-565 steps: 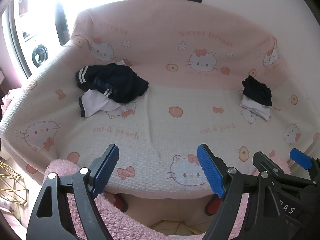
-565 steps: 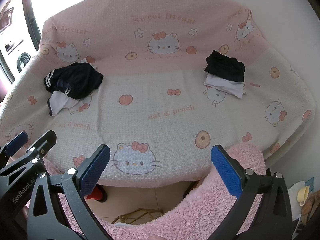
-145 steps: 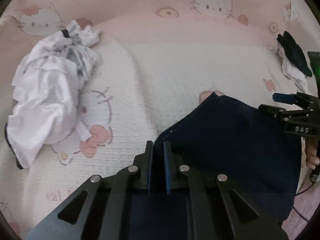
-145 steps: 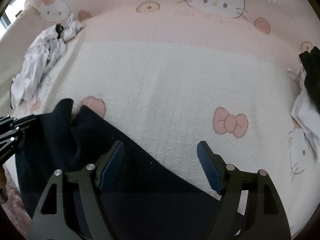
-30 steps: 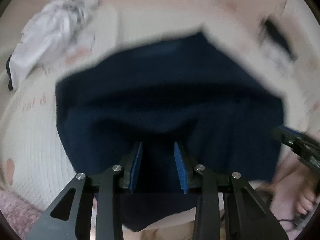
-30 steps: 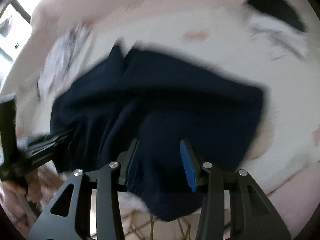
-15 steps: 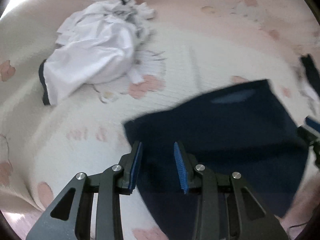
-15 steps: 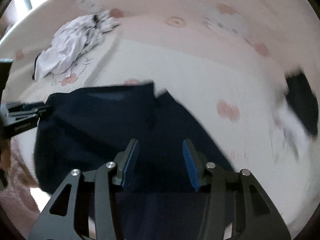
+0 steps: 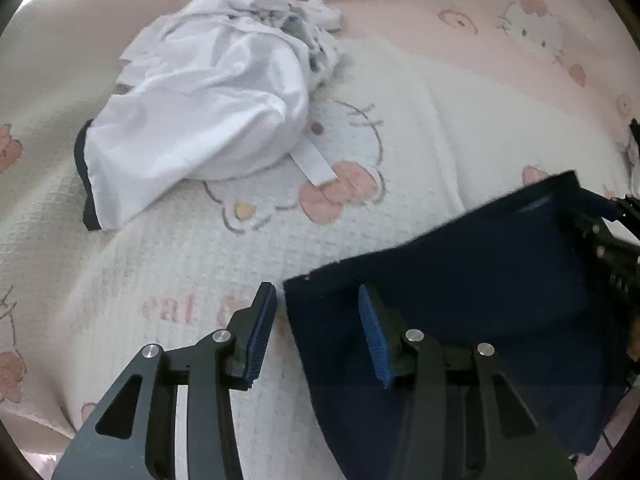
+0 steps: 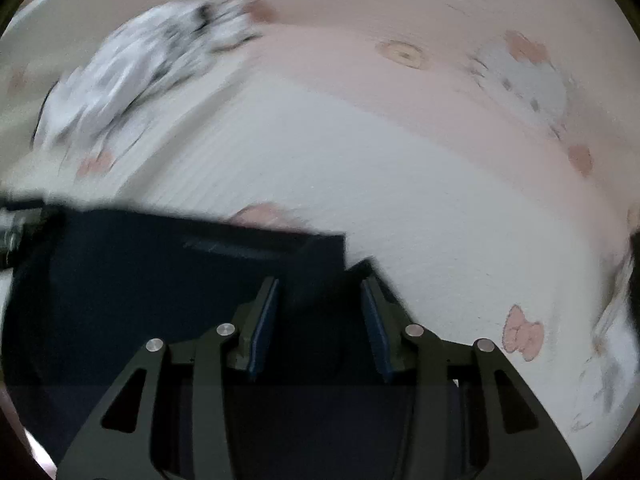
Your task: Fold clothes
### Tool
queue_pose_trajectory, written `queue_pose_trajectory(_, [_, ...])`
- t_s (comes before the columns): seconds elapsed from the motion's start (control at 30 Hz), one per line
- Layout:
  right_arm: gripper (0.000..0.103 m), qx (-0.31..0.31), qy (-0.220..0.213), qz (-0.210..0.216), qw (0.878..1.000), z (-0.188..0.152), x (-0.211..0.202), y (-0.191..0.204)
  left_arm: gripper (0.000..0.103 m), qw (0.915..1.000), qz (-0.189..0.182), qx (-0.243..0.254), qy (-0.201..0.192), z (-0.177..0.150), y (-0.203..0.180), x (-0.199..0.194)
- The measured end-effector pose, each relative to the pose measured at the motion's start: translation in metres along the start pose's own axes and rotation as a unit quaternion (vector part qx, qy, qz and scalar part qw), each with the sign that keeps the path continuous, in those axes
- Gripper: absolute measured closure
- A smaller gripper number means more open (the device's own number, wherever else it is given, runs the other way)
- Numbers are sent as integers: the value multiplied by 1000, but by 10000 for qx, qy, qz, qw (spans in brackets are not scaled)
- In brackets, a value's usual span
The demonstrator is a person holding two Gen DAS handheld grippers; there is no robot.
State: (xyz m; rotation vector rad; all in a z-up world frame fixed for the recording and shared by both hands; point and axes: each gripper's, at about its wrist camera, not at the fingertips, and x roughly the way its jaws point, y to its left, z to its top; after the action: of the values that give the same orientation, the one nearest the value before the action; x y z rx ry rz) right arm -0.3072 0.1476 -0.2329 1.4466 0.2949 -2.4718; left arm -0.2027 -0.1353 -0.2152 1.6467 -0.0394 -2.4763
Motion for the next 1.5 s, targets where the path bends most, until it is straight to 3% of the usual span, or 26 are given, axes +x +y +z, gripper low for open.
queue_pose_trajectory(0.1, [61,516,-139,-4,9986,8,3,-18,57,9985,421,-210,-267,4,8,-4])
queue_pose_trajectory(0.27, [60,370,-229,333,9985,16,-21,-9,58,9975,-444,-381,-396,13,5,-7])
queue_pose_trajectory(0.33, [60,70,18,770,9970,16,-25,3,58,9949,-922,-224,-355,11,-6,-11])
queue_pose_trajectory(0.37, [60,-105,166,781,9968,12,-20,10,58,9935,-1091,-107,-311,10,-12,-11])
queue_pose_trajectory(0.47, [62,-556,517,592,9954,1,0,27,58,9953,-927,252,-136,9,-33,-2])
queue_pose_trajectory(0.6, [63,-451,291,289,9981,7,9,25,59,9975,-659,185,-153,15,-36,11])
queue_pose_trajectory(0.7, [65,-233,80,99,9996,12,11,20,58,9991,-234,196,-297,22,-41,15])
queue_pose_trajectory(0.73, [65,-142,19,1,9999,13,9,18,58,9993,-209,106,-304,23,-39,14])
queue_pose_trajectory(0.83, [63,196,-67,230,9995,13,-19,9,58,9966,-717,-354,-202,20,-28,4])
queue_pose_trajectory(0.97, [62,649,96,6,9978,-16,-67,-1,58,9929,-1178,-168,20,-9,-40,-16])
queue_pose_trajectory(1.07, [62,1341,286,31,9905,-65,-103,-9,58,9870,-1544,-99,446,-41,-56,-36])
queue_pose_trajectory(1.17, [61,1792,528,240,9821,-118,-122,-14,58,9835,-1701,-90,612,-73,-71,-51])
queue_pose_trajectory(1.3, [61,1466,917,104,9849,-165,-108,1,58,9899,-1217,360,636,-87,-92,-51])
queue_pose_trajectory(1.4, [61,1419,998,5,9848,-172,-101,-3,58,9941,-731,399,691,-87,-95,-45])
queue_pose_trajectory(1.43, [61,1463,982,-36,9843,-169,-105,-6,58,9946,-714,274,703,-87,-92,-46])
queue_pose_trajectory(1.5, [60,1548,942,-118,9834,-165,-114,-10,58,9918,-1143,96,562,-89,-85,-61])
